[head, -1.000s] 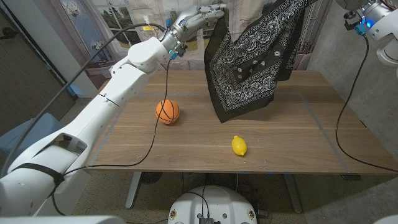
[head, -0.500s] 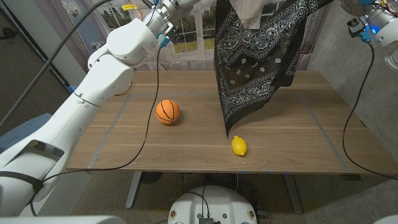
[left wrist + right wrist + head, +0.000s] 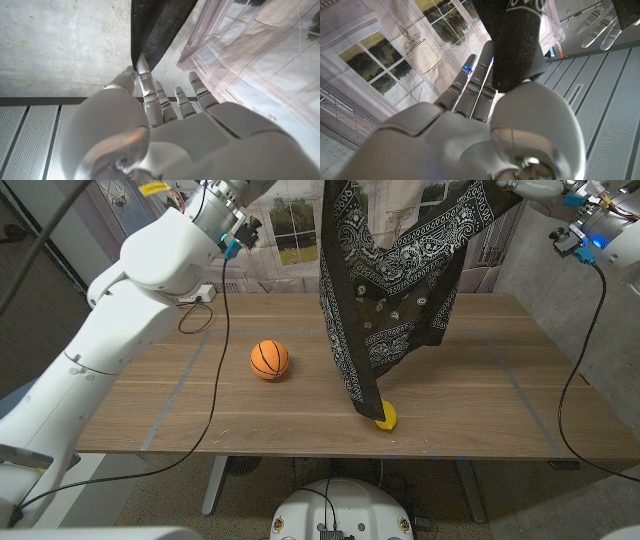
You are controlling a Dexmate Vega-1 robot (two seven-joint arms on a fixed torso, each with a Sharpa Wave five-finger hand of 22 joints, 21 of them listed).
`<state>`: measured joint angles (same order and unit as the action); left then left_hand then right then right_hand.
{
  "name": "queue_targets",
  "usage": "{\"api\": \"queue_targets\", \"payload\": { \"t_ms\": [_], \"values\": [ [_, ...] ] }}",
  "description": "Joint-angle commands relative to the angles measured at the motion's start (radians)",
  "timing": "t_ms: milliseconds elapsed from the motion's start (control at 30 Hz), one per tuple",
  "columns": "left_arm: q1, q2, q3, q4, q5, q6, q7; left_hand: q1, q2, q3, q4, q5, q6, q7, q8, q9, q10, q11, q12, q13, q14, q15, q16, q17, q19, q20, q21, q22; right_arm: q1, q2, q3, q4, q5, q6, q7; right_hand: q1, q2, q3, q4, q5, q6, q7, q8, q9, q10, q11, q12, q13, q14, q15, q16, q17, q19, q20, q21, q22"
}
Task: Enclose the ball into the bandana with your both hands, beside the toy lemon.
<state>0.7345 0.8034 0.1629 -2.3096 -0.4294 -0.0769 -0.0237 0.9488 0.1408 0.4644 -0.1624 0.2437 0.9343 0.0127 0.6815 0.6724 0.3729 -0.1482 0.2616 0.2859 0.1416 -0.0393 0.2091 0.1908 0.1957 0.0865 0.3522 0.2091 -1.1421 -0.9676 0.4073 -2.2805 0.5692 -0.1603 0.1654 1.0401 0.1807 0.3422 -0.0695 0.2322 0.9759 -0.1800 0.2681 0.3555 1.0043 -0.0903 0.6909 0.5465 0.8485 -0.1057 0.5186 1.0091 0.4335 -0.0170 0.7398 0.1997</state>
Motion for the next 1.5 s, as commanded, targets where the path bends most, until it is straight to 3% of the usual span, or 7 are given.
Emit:
{"api": "queue_targets", "payload": {
  "t_ms": [33, 167, 567, 800, 1167, 1500],
  "values": [
    [0.291, 0.032, -0.273, -0.122, -0.001, -0.039, 0.039, -0.001, -0.014, 0.015, 0.0, 0.026, 0.06, -0.047, 0.021, 0.019, 0.017, -0.006, 0.005, 0.006, 0.015, -0.028, 0.001, 0.002, 0.005, -0.004, 0.01, 0.001, 0.116, -0.046, -0.182, 0.004, 0.014, 0.023, 0.086, 0.01, -0.001, 0.001, -0.007, -0.005, 0.082, 0.087, -0.003, -0.002, 0.002, 0.005, -0.003, 0.001, 0.011, -0.108, 0.011, -0.002, 0.002, 0.007, 0.005, 0.002],
    [0.351, 0.011, -0.332, -0.143, 0.029, -0.023, 0.062, -0.006, -0.026, 0.02, 0.001, 0.053, 0.069, -0.06, 0.039, 0.036, 0.024, -0.01, 0.004, 0.006, 0.022, -0.032, 0.003, 0.003, 0.008, -0.003, 0.012, 0.0, 0.196, -0.081, -0.281, 0.025, 0.019, 0.008, 0.089, 0.009, 0.0, 0.0, -0.008, -0.006, 0.081, 0.087, -0.006, -0.005, 0.001, 0.005, -0.003, 0.001, 0.011, -0.107, 0.012, -0.003, 0.001, 0.007, 0.007, 0.001],
    [0.434, -0.052, -0.436, -0.146, 0.084, 0.006, 0.085, -0.017, -0.04, 0.029, 0.007, 0.096, 0.075, -0.059, 0.062, 0.06, 0.028, -0.015, 0.001, 0.008, 0.026, -0.039, 0.003, 0.005, 0.014, -0.003, 0.016, -0.001, 0.417, -0.051, -0.541, 0.132, 0.051, 0.019, 0.123, 0.01, 0.003, -0.005, -0.011, -0.01, 0.081, 0.089, -0.014, -0.013, -0.002, 0.007, -0.007, 0.0, 0.007, -0.105, 0.019, -0.007, -0.002, 0.006, 0.012, 0.0],
    [0.44, -0.075, -0.458, -0.114, 0.073, 0.015, 0.073, -0.023, -0.046, 0.034, 0.009, 0.117, 0.072, -0.059, 0.068, 0.065, 0.028, -0.023, -0.002, 0.008, 0.029, -0.04, 0.004, 0.006, 0.015, -0.003, 0.017, -0.001, 0.531, 0.012, -0.659, 0.198, 0.052, 0.009, 0.141, 0.01, 0.005, -0.007, -0.012, -0.012, 0.082, 0.09, -0.018, -0.017, -0.002, 0.007, -0.009, -0.002, 0.004, -0.104, 0.022, -0.01, -0.005, 0.005, 0.014, 0.0],
    [0.48, -0.1, -0.484, -0.133, 0.229, 0.128, 0.169, -0.03, -0.054, 0.041, 0.012, 0.144, 0.082, -0.062, 0.075, 0.064, 0.031, -0.021, -0.004, 0.009, 0.032, -0.04, 0.004, 0.007, 0.018, -0.004, 0.019, -0.002, 0.723, 0.106, -0.866, 0.308, -0.002, -0.095, 0.237, 0.008, 0.009, -0.01, -0.011, -0.016, 0.078, 0.092, -0.026, -0.025, -0.006, 0.016, -0.022, -0.018, -0.004, -0.102, 0.027, -0.015, -0.008, 0.005, 0.021, 0.0],
    [0.493, -0.092, -0.464, -0.115, 0.316, 0.249, 0.206, -0.038, -0.065, 0.049, 0.013, 0.171, 0.08, -0.061, 0.08, 0.066, 0.037, -0.022, -0.005, 0.01, 0.035, -0.038, 0.003, 0.007, 0.02, -0.004, 0.022, -0.003, 0.788, 0.205, -0.962, 0.443, -0.023, -0.087, 0.303, 0.007, 0.012, -0.008, -0.008, -0.019, 0.073, 0.093, -0.034, -0.032, -0.014, 0.018, -0.039, -0.037, -0.016, -0.103, 0.022, -0.026, -0.008, 0.007, 0.027, -0.001]
  ]
}}
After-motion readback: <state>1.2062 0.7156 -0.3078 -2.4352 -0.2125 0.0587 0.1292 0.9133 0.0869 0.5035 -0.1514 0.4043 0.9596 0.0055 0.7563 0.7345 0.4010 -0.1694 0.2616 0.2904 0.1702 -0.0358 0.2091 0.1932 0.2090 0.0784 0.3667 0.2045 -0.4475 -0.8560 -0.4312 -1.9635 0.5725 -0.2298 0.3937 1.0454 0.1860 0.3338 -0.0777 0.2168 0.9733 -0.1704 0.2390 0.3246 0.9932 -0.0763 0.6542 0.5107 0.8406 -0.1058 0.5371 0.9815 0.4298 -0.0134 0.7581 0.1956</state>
